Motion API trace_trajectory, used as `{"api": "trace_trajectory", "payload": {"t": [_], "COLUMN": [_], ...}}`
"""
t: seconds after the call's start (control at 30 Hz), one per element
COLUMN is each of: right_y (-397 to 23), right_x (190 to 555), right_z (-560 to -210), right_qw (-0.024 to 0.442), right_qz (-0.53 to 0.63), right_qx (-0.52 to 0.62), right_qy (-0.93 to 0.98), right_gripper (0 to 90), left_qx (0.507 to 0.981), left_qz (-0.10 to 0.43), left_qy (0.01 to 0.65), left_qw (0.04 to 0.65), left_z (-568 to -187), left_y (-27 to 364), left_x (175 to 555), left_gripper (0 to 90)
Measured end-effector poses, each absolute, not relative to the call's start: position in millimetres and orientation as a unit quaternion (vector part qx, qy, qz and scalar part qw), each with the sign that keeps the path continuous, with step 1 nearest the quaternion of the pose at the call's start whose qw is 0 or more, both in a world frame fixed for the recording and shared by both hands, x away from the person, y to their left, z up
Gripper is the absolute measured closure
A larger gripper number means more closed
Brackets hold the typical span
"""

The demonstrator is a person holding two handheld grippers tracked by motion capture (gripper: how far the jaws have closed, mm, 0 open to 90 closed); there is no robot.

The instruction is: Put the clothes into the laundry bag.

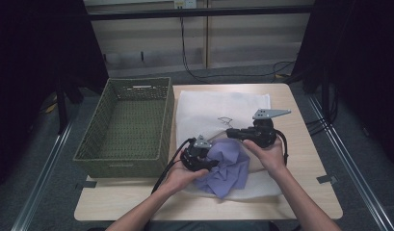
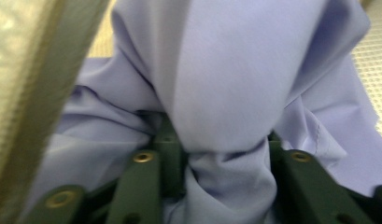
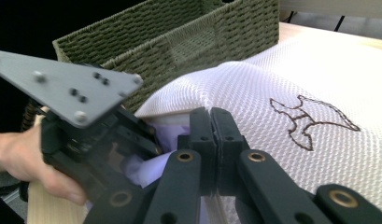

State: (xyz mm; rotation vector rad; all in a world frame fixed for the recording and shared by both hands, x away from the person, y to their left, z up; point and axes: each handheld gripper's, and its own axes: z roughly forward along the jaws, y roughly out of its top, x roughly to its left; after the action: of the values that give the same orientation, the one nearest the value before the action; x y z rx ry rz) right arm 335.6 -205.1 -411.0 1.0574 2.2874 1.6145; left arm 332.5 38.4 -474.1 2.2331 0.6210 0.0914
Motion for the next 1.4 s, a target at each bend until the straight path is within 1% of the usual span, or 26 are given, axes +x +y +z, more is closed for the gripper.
{"api": "trace_trajectory", "payload": {"t": [0.17,0.37,0.47,0.63,0.73,0.8,0.83,0.97,1.03,1.23,1.3,1.33,1.37,1.4], "right_y": [-206,-206,-206,-207,-208,-208,-208,-207,-207,-206,-206,-206,-206,-206], "right_x": [335,334,335,334,334,334,334,334,334,334,334,334,334,334], "right_z": [-413,-414,-415,-413,-413,-412,-412,-413,-414,-414,-414,-414,-414,-414], "right_qw": [0.073,0.071,0.071,0.073,0.074,0.074,0.074,0.073,0.071,0.072,0.073,0.073,0.072,0.072], "right_qz": [0.536,0.535,0.535,0.536,0.535,0.536,0.536,0.537,0.536,0.534,0.535,0.535,0.535,0.535], "right_qx": [0.353,0.354,0.354,0.352,0.352,0.353,0.354,0.351,0.352,0.352,0.352,0.352,0.352,0.352], "right_qy": [0.764,0.764,0.764,0.764,0.764,0.763,0.763,0.764,0.764,0.765,0.765,0.765,0.765,0.765], "right_gripper": [89.1,89.1,89.1,89.1,89.1,89.1,89.1,89.1,89.1,89.1,89.1,89.1,89.1,89.1], "left_qx": [0.883,0.877,0.874,0.872,0.866,0.863,0.861,0.861,0.865,0.857,0.854,0.856,0.86,0.865], "left_qz": [0.035,0.03,0.035,0.038,0.04,0.041,0.041,0.042,0.051,0.056,0.055,0.051,0.049,0.046], "left_qy": [0.236,0.227,0.228,0.222,0.217,0.218,0.218,0.207,0.203,0.192,0.185,0.179,0.164,0.152], "left_qw": [0.404,0.423,0.429,0.435,0.449,0.454,0.457,0.463,0.456,0.476,0.484,0.483,0.48,0.477], "left_z": [-468,-456,-449,-439,-433,-430,-430,-426,-424,-421,-420,-420,-421,-423], "left_y": [41,50,55,69,74,75,76,77,78,85,85,84,81,78], "left_x": [329,320,316,307,301,298,298,289,285,276,272,270,266,264], "left_gripper": [51.7,45.2,38.3,36.2,35.0,30.9,30.6,32.5,34.3,37.9,40.4,43.4,49.1,52.9]}}
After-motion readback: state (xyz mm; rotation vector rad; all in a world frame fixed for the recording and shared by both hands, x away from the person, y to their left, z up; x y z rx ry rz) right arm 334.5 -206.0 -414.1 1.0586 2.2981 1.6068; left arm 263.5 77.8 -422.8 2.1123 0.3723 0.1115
